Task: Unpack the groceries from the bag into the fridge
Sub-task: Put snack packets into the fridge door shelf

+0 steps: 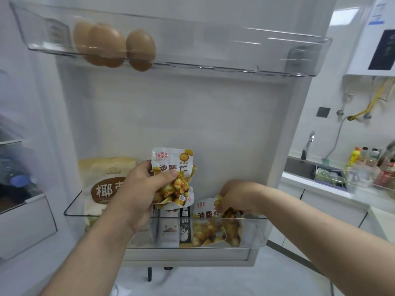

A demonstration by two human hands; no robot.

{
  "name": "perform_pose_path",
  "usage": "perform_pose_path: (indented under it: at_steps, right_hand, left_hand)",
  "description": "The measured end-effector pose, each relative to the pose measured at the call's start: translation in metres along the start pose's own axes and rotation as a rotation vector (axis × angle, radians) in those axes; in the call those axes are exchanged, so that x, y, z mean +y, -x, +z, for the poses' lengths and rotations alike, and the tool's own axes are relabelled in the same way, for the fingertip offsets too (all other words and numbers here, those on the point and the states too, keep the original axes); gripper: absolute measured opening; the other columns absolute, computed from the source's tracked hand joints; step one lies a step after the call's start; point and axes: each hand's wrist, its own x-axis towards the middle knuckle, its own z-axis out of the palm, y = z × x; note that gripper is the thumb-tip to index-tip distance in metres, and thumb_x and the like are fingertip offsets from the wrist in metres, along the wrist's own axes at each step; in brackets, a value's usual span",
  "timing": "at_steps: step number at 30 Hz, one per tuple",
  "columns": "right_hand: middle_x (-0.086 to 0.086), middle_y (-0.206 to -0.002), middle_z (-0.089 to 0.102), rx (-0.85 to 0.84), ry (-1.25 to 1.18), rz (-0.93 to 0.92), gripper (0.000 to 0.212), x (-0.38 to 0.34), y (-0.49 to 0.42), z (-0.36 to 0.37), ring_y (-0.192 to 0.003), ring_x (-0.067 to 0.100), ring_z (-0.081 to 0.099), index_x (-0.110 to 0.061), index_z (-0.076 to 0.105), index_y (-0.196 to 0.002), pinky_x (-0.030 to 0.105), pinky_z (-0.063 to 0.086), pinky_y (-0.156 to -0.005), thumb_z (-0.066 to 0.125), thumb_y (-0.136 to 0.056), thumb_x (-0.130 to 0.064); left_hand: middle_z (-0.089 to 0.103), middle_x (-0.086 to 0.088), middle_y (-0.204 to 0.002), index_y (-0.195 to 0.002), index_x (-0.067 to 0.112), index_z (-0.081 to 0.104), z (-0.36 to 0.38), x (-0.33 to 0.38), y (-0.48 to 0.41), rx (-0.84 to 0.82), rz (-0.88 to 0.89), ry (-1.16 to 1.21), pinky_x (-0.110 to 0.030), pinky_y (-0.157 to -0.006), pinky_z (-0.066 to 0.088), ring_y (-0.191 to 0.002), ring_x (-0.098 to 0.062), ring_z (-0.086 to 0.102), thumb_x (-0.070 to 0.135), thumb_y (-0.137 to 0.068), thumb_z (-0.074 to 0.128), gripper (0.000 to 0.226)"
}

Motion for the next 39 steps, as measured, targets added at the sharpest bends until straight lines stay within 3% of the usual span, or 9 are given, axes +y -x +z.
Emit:
perform_pose_path:
  at_steps: [4, 8, 12, 17, 20, 22, 24, 30, 39]
  right_hand:
    - [0.003, -0.107, 0.067, 0.037, 0.109, -0.011, 0.039, -0.001, 0.000, 0.002, -0.097, 0.023, 0.061, -0.015, 0.068, -0.110, 0.034, 0.053, -0.086, 0.076, -0.080, -0.039]
    - [0.001, -0.092, 0.064, 0.031, 0.242, -0.035, 0.030, -0.001, 0.002, 0.003, -0.086, 0.021, 0.058, -0.021, 0.065, -0.087, 0.031, 0.046, -0.071, 0.066, -0.082, -0.050]
    - [0.000, -0.084, 0.060, 0.017, 0.291, -0.058, 0.031, -0.005, 0.007, 0.006, -0.078, 0.017, 0.055, -0.021, 0.062, -0.080, 0.030, 0.045, -0.069, 0.063, -0.083, -0.052]
    - [0.001, -0.071, 0.049, 0.123, 0.316, -0.102, 0.032, -0.010, 0.024, -0.006, -0.063, 0.016, 0.047, -0.015, 0.051, -0.070, 0.025, 0.036, -0.053, 0.061, -0.087, -0.041]
    - [0.011, -0.082, 0.063, 0.277, 0.001, -0.277, 0.032, -0.010, 0.032, -0.019, -0.077, 0.026, 0.064, -0.008, 0.064, -0.086, 0.035, 0.056, -0.069, 0.058, -0.091, -0.039]
    - [0.008, -0.095, 0.070, 0.224, -0.496, -0.369, 0.023, -0.012, 0.040, -0.021, -0.089, 0.024, 0.069, -0.014, 0.067, -0.098, 0.040, 0.059, -0.083, 0.059, -0.095, -0.035]
    - [0.011, -0.099, 0.071, 0.115, -0.817, -0.414, 0.016, -0.013, 0.045, -0.020, -0.088, 0.025, 0.070, -0.017, 0.067, -0.100, 0.039, 0.061, -0.080, 0.061, -0.095, -0.031]
    - [0.012, -0.096, 0.071, 0.145, -0.965, -0.449, 0.011, -0.005, 0.043, -0.017, -0.079, 0.023, 0.070, -0.021, 0.067, -0.100, 0.036, 0.061, -0.070, 0.069, -0.090, -0.024]
    - [0.008, -0.068, 0.062, 0.161, -0.941, -0.426, 0.017, 0.014, 0.033, -0.023, -0.066, 0.018, 0.062, -0.007, 0.067, -0.074, 0.035, 0.060, -0.069, 0.068, -0.090, -0.013]
  left_hand:
    - [0.076, -0.013, -0.094, -0.105, 0.005, 0.066, 0.001, -0.002, -0.003, -0.001, -0.013, -0.025, -0.031, -0.060, 0.057, -0.081, -0.027, 0.074, 0.004, -0.083, 0.064, 0.023]
    - [0.075, -0.013, -0.098, -0.110, 0.004, 0.065, 0.002, -0.002, -0.004, -0.005, -0.018, -0.054, -0.036, -0.073, 0.055, -0.088, -0.030, 0.073, 0.009, -0.078, 0.068, 0.032]
    - [0.076, -0.012, -0.099, -0.110, 0.006, 0.066, 0.002, 0.000, -0.003, 0.006, -0.022, -0.079, -0.039, -0.078, 0.055, -0.089, -0.030, 0.073, 0.007, -0.085, 0.065, 0.025]
    - [0.076, -0.008, -0.099, -0.107, 0.011, 0.068, 0.004, 0.003, -0.001, 0.015, -0.004, -0.155, -0.044, -0.087, 0.055, -0.091, -0.028, 0.073, 0.009, -0.088, 0.065, 0.020]
    - [0.076, -0.008, -0.100, -0.110, 0.010, 0.067, 0.009, 0.004, 0.000, 0.000, -0.003, -0.176, -0.045, -0.088, 0.055, -0.093, -0.028, 0.073, 0.010, -0.087, 0.067, 0.023]
    - [0.076, -0.008, -0.099, -0.110, 0.011, 0.066, 0.015, 0.005, 0.002, -0.014, 0.002, -0.188, -0.041, -0.084, 0.056, -0.092, -0.027, 0.073, 0.011, -0.086, 0.067, 0.024]
    - [0.076, -0.006, -0.098, -0.108, 0.013, 0.066, 0.022, 0.005, 0.003, -0.024, 0.008, -0.210, -0.039, -0.082, 0.056, -0.092, -0.025, 0.073, 0.011, -0.086, 0.068, 0.022]
    - [0.076, -0.006, -0.100, -0.109, 0.015, 0.065, 0.041, 0.006, 0.005, -0.040, 0.017, -0.295, -0.048, -0.089, 0.056, -0.093, -0.025, 0.073, 0.011, -0.086, 0.070, 0.024]
    - [0.077, 0.001, -0.092, -0.102, 0.016, 0.070, 0.062, -0.001, 0.005, -0.056, 0.002, -0.470, -0.039, -0.084, 0.058, -0.087, -0.017, 0.074, 0.019, -0.088, 0.070, 0.015]
